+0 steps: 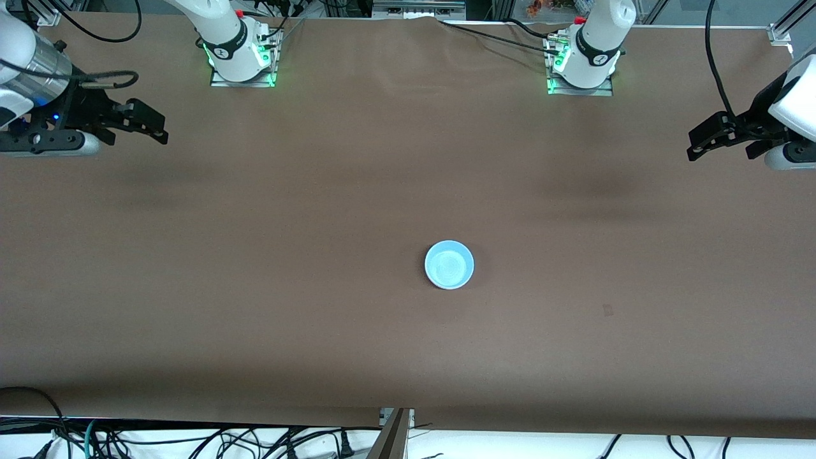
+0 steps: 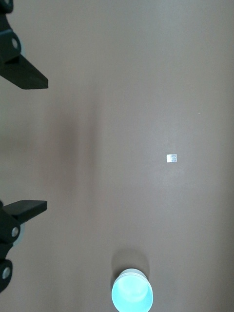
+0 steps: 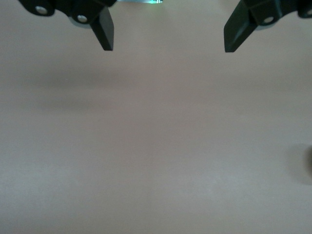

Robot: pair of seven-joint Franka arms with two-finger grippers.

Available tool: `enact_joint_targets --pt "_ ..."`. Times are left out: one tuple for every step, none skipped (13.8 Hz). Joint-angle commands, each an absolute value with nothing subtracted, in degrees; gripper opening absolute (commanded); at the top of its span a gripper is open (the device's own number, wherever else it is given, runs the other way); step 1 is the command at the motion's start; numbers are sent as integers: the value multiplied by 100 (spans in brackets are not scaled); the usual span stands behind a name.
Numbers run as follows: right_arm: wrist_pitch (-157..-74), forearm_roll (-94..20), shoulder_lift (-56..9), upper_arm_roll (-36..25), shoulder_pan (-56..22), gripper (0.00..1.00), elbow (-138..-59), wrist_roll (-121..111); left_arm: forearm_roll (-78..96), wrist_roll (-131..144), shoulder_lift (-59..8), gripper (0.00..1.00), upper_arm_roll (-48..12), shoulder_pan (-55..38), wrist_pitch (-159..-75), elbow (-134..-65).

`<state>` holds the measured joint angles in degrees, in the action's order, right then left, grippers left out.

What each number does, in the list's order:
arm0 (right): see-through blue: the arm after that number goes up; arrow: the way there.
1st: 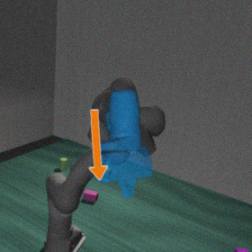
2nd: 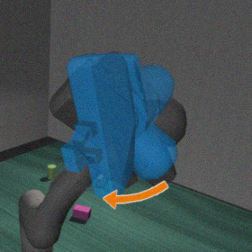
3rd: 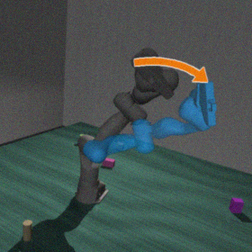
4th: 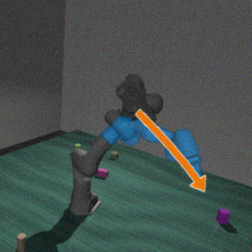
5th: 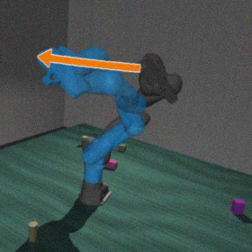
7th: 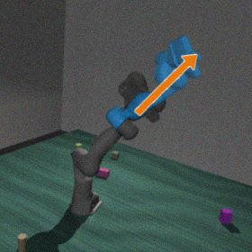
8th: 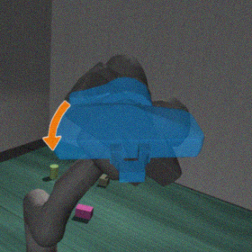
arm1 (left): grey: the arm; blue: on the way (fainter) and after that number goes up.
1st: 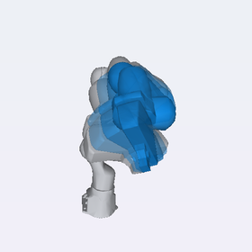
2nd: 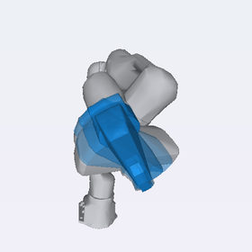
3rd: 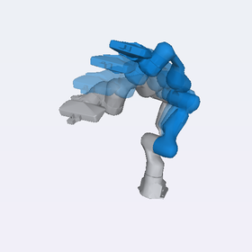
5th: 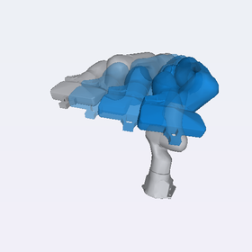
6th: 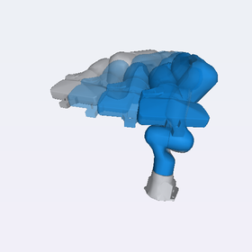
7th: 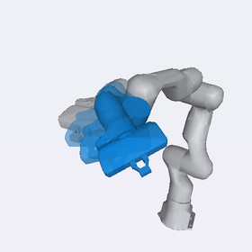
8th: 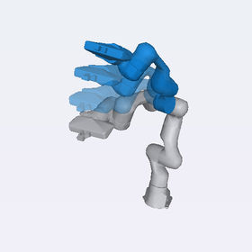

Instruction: Stack pink and blue bowls on white bowl

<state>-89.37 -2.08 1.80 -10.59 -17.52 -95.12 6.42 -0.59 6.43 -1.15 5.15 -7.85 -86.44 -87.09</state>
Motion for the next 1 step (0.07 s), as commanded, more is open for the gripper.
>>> enact_joint_targets --pt "-8912 -97 158 -1099 -1767 100 -9396 536 70 492 35 100 501 -729 -8736 -8859"
